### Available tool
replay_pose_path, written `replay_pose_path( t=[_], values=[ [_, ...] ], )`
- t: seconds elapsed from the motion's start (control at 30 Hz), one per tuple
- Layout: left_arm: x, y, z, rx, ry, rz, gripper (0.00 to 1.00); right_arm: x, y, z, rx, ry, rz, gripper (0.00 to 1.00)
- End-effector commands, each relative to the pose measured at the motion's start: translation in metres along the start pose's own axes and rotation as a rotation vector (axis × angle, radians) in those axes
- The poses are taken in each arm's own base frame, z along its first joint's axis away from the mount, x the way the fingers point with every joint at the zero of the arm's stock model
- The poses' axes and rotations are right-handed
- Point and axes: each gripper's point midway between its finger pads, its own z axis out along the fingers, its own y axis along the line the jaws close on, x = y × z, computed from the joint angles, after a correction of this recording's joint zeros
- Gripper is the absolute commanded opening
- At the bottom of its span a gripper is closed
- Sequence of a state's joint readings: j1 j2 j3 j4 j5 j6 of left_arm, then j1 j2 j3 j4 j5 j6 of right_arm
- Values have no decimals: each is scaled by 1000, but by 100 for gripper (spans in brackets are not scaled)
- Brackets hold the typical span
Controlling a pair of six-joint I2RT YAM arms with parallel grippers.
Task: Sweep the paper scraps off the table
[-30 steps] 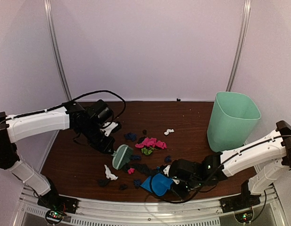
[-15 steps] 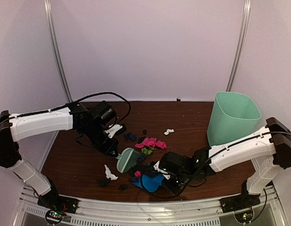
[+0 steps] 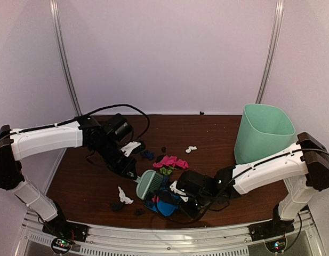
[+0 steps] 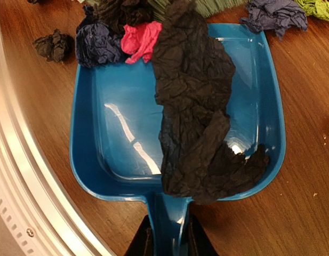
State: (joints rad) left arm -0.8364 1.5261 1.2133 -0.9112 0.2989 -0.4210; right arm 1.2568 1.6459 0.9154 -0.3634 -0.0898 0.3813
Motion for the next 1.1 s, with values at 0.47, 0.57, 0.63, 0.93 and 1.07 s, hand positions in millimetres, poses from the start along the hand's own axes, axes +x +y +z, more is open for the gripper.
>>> replay_pose_path(
  t=[0.47,0.57,0.63,0.93,1.07],
  values=[
    [-5,-41,-48,157,-102,-65,0,-26,2,-1,-41,-201,58,0],
    [-5,-43,-62,153,-117,-71,0,-24,2,0,-39,-205,57,0],
    [-4,-44,-71,143,-129,-74,0,-22,1,1,-39,-206,56,0],
    [-8,-20,-116,-39,-241,-118,0,-9,0,2,-31,-186,58,0],
    [-2,1,-116,-151,-233,-137,0,-5,0,0,-32,-179,56,0]
  ],
)
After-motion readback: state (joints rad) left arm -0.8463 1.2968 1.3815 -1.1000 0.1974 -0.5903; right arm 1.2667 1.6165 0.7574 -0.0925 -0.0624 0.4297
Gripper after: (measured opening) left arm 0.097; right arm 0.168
